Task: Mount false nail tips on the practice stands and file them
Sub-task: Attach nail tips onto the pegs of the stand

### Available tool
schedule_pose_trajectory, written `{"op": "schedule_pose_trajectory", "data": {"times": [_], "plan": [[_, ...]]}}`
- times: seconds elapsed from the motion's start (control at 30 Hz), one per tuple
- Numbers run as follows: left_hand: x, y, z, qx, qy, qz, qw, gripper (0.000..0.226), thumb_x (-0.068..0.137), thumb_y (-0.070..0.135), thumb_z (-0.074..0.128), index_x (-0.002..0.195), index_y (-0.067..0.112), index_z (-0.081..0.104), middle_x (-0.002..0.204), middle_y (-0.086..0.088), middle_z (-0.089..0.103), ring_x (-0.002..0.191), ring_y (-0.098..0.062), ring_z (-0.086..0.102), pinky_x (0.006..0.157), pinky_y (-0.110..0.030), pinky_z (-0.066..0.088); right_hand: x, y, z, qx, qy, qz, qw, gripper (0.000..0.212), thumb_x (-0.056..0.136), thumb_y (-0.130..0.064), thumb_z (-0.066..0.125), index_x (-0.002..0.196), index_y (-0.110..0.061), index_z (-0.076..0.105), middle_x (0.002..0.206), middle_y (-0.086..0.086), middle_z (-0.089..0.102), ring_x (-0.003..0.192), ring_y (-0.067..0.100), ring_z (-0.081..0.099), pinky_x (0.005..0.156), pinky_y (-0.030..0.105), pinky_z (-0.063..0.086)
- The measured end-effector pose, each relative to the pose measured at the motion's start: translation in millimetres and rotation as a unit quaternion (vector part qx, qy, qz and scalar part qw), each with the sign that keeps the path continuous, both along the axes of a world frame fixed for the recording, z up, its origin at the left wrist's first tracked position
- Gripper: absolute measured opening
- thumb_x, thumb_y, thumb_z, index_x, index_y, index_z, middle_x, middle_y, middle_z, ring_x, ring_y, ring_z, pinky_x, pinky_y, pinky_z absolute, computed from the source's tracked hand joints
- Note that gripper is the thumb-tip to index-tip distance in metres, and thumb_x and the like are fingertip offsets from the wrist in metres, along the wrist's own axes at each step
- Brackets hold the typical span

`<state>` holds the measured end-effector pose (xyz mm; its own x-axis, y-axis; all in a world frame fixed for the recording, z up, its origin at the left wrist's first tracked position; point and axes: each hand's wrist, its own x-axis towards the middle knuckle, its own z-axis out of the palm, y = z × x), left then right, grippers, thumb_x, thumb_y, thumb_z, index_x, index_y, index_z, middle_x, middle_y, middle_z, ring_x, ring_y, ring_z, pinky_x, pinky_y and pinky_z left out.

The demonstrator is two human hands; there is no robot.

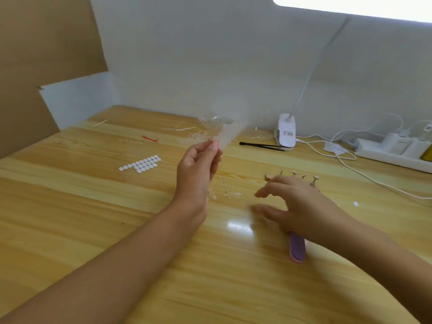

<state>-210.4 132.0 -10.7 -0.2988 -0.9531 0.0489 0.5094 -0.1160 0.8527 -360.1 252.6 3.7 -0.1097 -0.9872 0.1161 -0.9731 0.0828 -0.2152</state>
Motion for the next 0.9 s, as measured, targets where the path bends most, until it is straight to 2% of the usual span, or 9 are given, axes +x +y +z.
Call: {"op": "schedule_pose_trajectory", "data": {"times": [0.1,0.17,0.37,0.47,0.57,0.63,0.7,0.8,0.9], "plan": [[0,-1,0,0.056,0.018,0.001,0.998,0.004,0.092,0.020,0.067,0.095,0.021,0.070,0.074,0.010,0.069,0.071,0.000,0.063,0.066,-0.014,0.051,16,-32,-3,0.011,0.035,0.001,0.999,0.035,0.095,-0.047,0.052,0.125,-0.029,0.059,0.119,-0.010,0.054,0.111,0.013,0.050,0.088,0.033,0.048],[0,-1,1,0.059,0.022,0.000,0.998,0.005,0.092,0.019,0.067,0.095,0.021,0.071,0.073,0.010,0.069,0.070,0.000,0.063,0.066,-0.014,0.051,24,-47,-7,0.003,0.030,0.004,1.000,0.027,0.097,-0.041,0.053,0.118,-0.026,0.061,0.114,-0.006,0.054,0.106,0.015,0.052,0.085,0.036,0.050],[-4,4,2,0.014,-0.021,-0.008,1.000,0.009,0.094,0.022,0.065,0.096,0.026,0.073,0.080,0.017,0.071,0.082,0.003,0.063,0.078,-0.016,0.050,21,-54,-9,0.008,-0.014,0.003,1.000,0.007,0.093,-0.027,0.061,0.095,-0.022,0.057,0.098,-0.006,0.056,0.090,0.015,0.057,0.079,0.029,0.049],[-5,8,0,-0.033,-0.088,-0.025,0.995,0.008,0.092,0.030,0.067,0.094,0.033,0.074,0.093,0.026,0.072,0.097,0.005,0.061,0.092,-0.022,0.046,14,-46,-1,-0.036,-0.130,-0.036,0.990,0.010,0.090,-0.019,0.066,0.085,-0.023,0.057,0.086,-0.006,0.064,0.082,0.012,0.062,0.076,0.027,0.052],[-6,15,2,-0.049,-0.089,-0.119,0.988,0.017,0.091,0.027,0.068,0.084,0.038,0.078,0.106,0.017,0.074,0.111,-0.002,0.063,0.099,-0.027,0.047,3,-32,13,-0.099,-0.253,-0.054,0.961,0.010,0.088,-0.014,0.069,0.085,-0.023,0.066,0.077,-0.005,0.067,0.067,0.003,0.062,0.067,0.022,0.052],[-7,20,3,-0.026,-0.047,-0.192,0.980,0.020,0.092,0.019,0.068,0.083,0.032,0.080,0.108,0.007,0.075,0.109,-0.009,0.068,0.092,-0.025,0.054,-6,-24,19,-0.123,-0.284,-0.059,0.949,0.011,0.089,-0.014,0.068,0.088,-0.024,0.070,0.073,-0.003,0.066,0.063,0.001,0.059,0.063,0.022,0.052],[-8,23,3,0.011,-0.006,-0.225,0.974,0.013,0.090,0.015,0.069,0.088,0.021,0.080,0.108,0.000,0.076,0.107,-0.015,0.070,0.085,-0.023,0.057,-11,-19,20,-0.140,-0.316,-0.064,0.936,0.013,0.089,-0.011,0.067,0.094,-0.022,0.070,0.071,-0.003,0.064,0.060,-0.001,0.059,0.060,0.017,0.051],[-8,23,4,0.043,0.029,-0.236,0.970,0.016,0.089,0.012,0.069,0.105,0.009,0.072,0.105,-0.002,0.076,0.106,-0.018,0.071,0.085,-0.024,0.057,-16,-19,15,-0.152,-0.384,-0.087,0.907,0.017,0.087,-0.007,0.069,0.101,-0.016,0.067,0.076,-0.004,0.068,0.065,-0.003,0.065,0.064,0.012,0.051],[-9,24,3,0.051,0.029,-0.232,0.971,0.015,0.090,0.008,0.067,0.105,0.005,0.070,0.105,-0.004,0.076,0.106,-0.018,0.071,0.086,-0.021,0.057,-17,-20,12,-0.183,-0.405,-0.099,0.890,0.013,0.084,-0.006,0.072,0.094,-0.011,0.067,0.079,0.001,0.069,0.066,-0.001,0.067,0.062,0.012,0.051]]}}
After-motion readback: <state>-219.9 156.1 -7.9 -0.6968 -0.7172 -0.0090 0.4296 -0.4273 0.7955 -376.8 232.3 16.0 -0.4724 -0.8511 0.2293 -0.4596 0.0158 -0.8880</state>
